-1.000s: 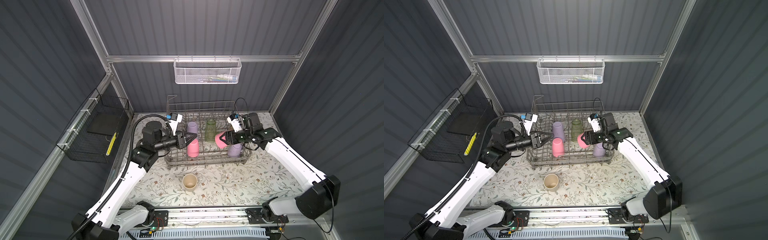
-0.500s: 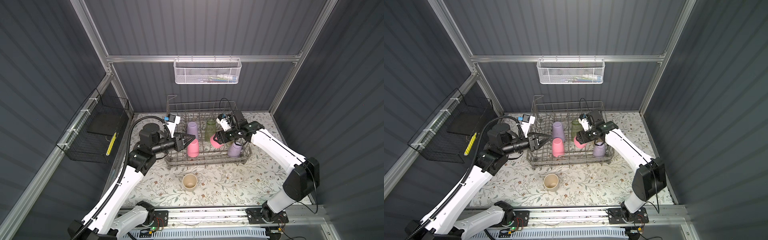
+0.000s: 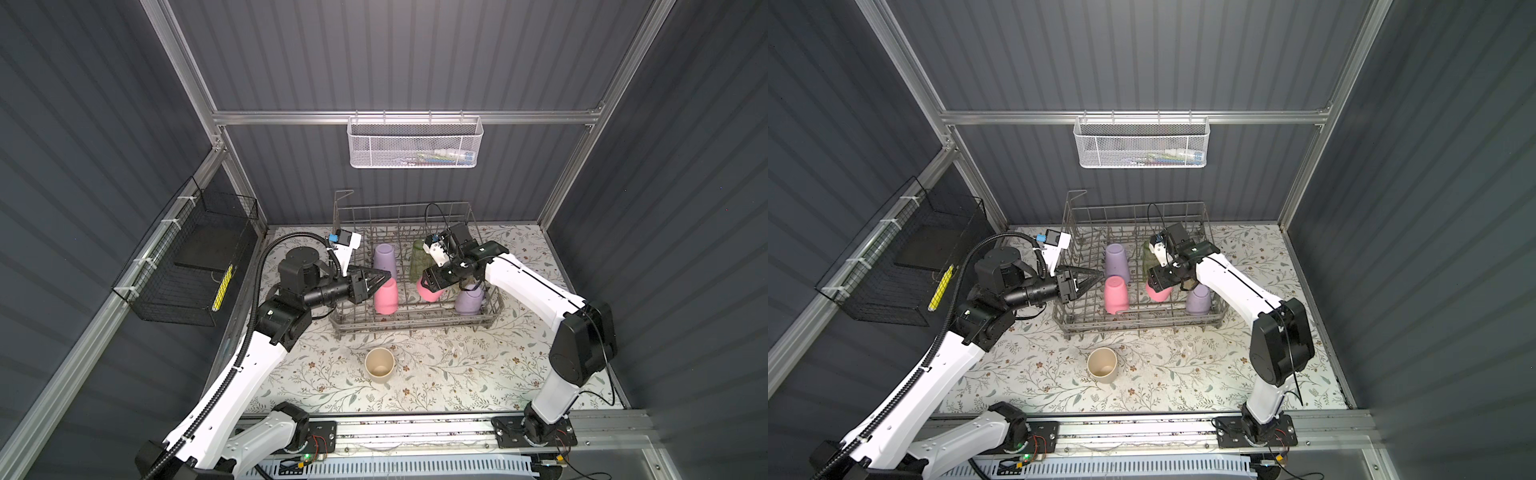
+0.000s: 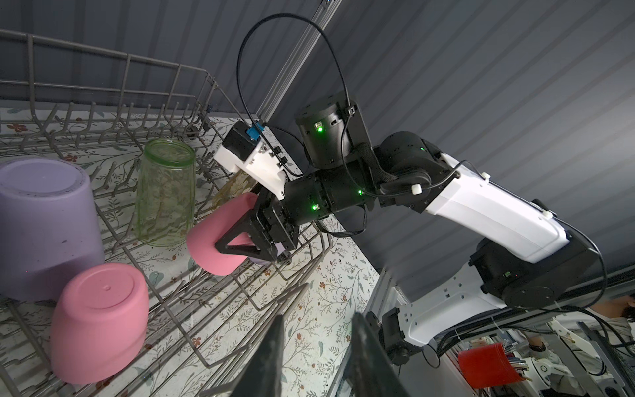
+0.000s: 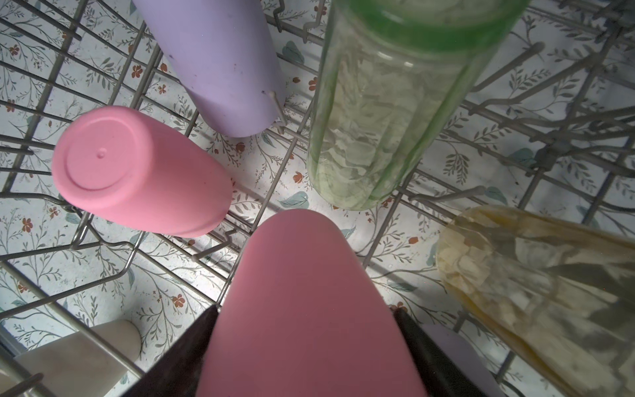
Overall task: Load cups into a dish rack
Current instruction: Place the cup upside down at the dish rack.
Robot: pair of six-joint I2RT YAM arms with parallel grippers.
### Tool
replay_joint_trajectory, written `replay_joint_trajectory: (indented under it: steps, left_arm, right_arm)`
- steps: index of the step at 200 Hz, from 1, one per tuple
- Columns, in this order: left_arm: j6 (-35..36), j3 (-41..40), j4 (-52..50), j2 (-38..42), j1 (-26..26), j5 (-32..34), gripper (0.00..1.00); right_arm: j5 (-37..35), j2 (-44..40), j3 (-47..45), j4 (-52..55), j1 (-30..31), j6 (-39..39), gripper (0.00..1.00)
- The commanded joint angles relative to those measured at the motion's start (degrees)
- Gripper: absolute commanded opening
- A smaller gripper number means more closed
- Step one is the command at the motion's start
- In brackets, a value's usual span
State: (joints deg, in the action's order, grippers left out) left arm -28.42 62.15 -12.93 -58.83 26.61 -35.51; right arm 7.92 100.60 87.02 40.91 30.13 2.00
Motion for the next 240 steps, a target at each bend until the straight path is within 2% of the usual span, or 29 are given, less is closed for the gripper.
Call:
replay_joint_trajectory:
  steps: [1,96,125,148,240]
  left_arm:
    - [1.53,-0.63,-1.05,0.9,-0.35,-0.3,0.33]
    - [1.77,-0.94,-1.29,0.82,-0.43,-0.35,0.33]
    - [1.84,-1.23,-1.37,1.08,-0.42,-0.09,0.33]
    - [1.85,-1.37,-1.33,1.17,-0.42,-0.08,0.33]
    - [1.97,-2.04,-1.66,2.18,-0.42,0.35,0.33]
  right_arm:
    - [-0.01,1.85,1.83,1.36,0.53,-1.03,0.49]
    - [-0.93,5.62,1.46,1.81,2.32,-1.3,0.52]
    - [-1.24,5.62,0.2,1.05,2.72,-0.64,0.57]
    - [-2.0,5.82,-0.4,0.49,3.18,-0.08,0.65]
    - [-2.62,6.11,-1.86,-0.63,3.62,1.1,0.82]
